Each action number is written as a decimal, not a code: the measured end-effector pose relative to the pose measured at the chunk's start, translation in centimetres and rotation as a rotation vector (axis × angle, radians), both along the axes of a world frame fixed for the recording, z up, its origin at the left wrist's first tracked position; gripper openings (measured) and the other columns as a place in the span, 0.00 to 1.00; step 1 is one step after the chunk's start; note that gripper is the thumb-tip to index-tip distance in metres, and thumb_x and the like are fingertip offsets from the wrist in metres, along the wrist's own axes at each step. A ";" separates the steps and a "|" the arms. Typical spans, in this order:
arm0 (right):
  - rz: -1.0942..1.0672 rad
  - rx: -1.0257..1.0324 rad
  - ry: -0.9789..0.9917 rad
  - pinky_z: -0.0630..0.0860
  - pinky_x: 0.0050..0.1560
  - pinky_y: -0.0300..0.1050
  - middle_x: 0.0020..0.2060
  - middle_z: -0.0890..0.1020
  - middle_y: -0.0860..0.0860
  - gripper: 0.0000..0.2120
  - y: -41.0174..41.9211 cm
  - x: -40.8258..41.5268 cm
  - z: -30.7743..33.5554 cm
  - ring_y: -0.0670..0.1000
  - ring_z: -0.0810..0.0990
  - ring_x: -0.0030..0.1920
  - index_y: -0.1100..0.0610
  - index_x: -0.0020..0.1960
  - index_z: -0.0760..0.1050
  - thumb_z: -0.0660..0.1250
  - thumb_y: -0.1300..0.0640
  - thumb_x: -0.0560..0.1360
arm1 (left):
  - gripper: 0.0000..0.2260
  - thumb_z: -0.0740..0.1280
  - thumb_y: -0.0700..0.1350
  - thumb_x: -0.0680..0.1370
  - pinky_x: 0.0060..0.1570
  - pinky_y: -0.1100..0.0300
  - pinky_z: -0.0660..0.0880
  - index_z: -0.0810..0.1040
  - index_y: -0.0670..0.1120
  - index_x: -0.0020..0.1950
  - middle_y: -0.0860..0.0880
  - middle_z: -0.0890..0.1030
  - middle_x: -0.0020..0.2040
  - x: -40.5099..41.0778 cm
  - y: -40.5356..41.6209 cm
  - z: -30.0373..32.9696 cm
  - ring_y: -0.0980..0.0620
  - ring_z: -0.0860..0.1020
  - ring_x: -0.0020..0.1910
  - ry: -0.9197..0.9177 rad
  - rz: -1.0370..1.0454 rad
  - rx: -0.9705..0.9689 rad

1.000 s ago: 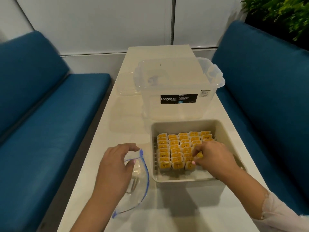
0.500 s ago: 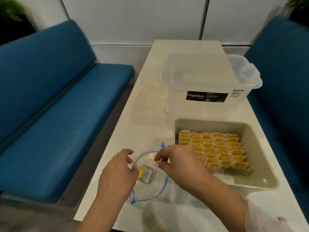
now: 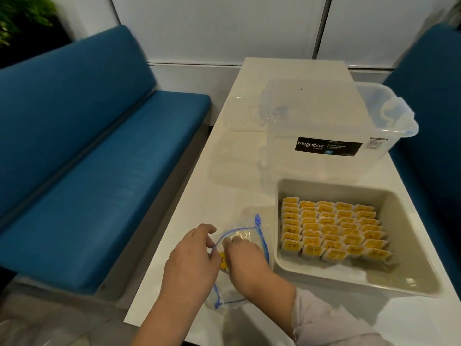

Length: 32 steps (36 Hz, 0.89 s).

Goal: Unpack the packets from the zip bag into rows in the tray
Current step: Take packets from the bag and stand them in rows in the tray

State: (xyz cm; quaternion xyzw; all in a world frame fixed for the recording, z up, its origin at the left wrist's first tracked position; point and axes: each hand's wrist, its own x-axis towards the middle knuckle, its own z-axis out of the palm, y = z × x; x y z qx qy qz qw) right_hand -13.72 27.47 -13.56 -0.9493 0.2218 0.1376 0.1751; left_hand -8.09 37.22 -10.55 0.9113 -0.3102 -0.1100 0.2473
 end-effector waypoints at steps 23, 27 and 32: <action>-0.319 0.258 -0.386 0.70 0.38 0.41 0.36 0.78 0.46 0.08 -2.1 -6.0 6.3 0.47 0.76 0.40 0.49 0.40 0.73 0.72 0.54 0.70 | 0.14 0.64 0.55 0.76 0.38 0.63 0.69 0.68 0.60 0.61 0.63 0.74 0.51 -0.2 -0.1 1.0 0.59 0.77 0.45 -0.012 -0.066 0.060; -0.438 0.417 -0.528 0.70 0.36 0.40 0.33 0.78 0.48 0.13 -3.3 -6.4 6.5 0.45 0.74 0.35 0.50 0.33 0.72 0.77 0.55 0.65 | 0.15 0.64 0.56 0.76 0.37 0.65 0.67 0.68 0.60 0.61 0.63 0.74 0.53 -0.3 -0.1 1.3 0.60 0.75 0.48 -0.027 -0.094 0.054; -0.577 0.743 -0.711 0.69 0.26 0.37 0.28 0.77 0.51 0.11 -4.1 -7.0 7.1 0.43 0.71 0.25 0.56 0.34 0.74 0.77 0.63 0.66 | 0.07 0.62 0.52 0.78 0.40 0.71 0.67 0.73 0.59 0.55 0.63 0.75 0.52 -0.8 -0.6 2.3 0.61 0.75 0.46 -0.016 -0.151 -0.160</action>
